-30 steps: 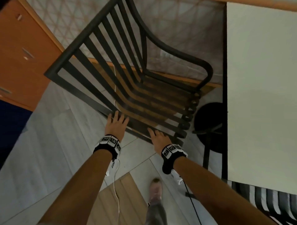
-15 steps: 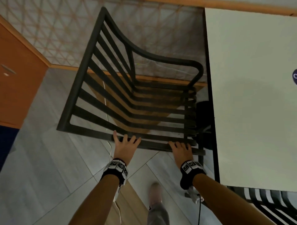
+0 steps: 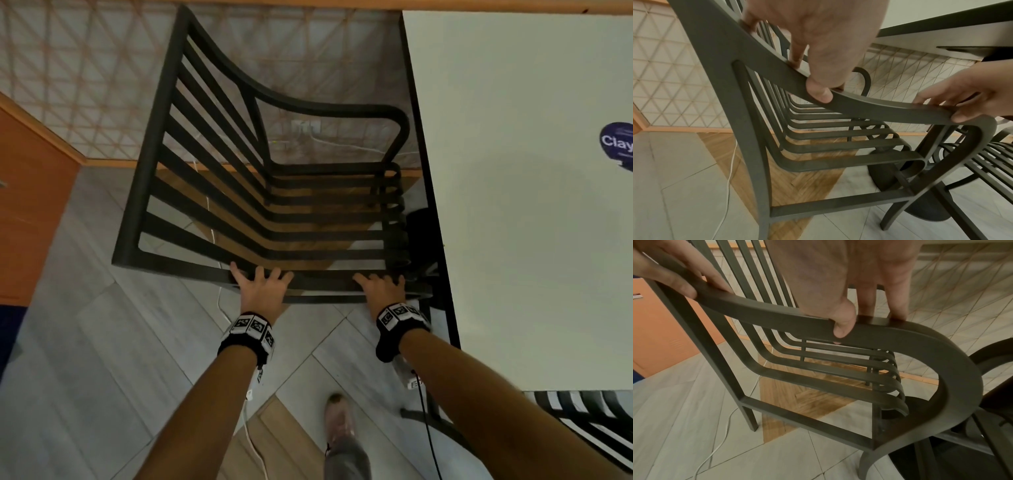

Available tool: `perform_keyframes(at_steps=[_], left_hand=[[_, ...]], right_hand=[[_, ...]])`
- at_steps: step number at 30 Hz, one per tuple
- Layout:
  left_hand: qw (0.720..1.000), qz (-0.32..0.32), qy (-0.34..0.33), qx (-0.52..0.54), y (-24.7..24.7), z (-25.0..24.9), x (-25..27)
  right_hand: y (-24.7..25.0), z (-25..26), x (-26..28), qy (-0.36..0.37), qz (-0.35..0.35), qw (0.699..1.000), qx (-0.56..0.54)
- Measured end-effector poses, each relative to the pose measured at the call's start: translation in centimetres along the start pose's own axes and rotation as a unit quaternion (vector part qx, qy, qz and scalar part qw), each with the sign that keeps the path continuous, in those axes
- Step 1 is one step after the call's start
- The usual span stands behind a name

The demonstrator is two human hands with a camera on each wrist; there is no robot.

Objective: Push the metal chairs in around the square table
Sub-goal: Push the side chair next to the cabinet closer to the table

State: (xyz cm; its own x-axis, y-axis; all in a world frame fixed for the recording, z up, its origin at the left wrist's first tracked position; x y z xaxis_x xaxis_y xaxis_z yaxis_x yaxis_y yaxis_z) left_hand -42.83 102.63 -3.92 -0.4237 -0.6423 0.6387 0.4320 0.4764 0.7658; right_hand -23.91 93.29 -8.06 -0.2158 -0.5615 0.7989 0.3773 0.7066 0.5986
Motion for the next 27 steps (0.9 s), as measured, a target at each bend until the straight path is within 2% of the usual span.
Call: perform_keyframes(at_steps=[10,17,23,27], left_hand=[[1.000,-0.010,0.018,0.001,-1.7,-0.6,2.0],[0.999,0.013,0.042,-0.008,-2.5,-1.1,2.8],[0.998,0.006,0.063,-0.003,-1.8,-0.7,2.6],[0.997,0.011,0.075,-0.009,-0.4,-1.7,3.6]], right_hand=[[-2.2,0.4,1.6,0.003,0.021,1.000,-0.002],[-3.4,0.3,2.3,0.009,0.015,1.000,0.018],[-2.6,0.6,2.5,0.021,0.037,0.999,0.024],[-1.6,-0.3,5.1,0.023,0.032,0.999,0.038]])
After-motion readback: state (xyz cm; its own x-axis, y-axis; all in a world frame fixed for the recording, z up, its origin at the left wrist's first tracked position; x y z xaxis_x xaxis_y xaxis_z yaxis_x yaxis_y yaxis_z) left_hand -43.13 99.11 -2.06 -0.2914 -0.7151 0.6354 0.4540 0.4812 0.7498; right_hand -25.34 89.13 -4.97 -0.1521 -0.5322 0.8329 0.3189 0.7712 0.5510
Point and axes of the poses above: each hand's wrist, its own x-axis away from the middle knuckle, its own y-axis out of the back of the hand, z = x × y, the point moved 8 cm from there along -x, towards the middle knuckle, and after that the axes turned 15 degrees about z, right-handed, at the moved point
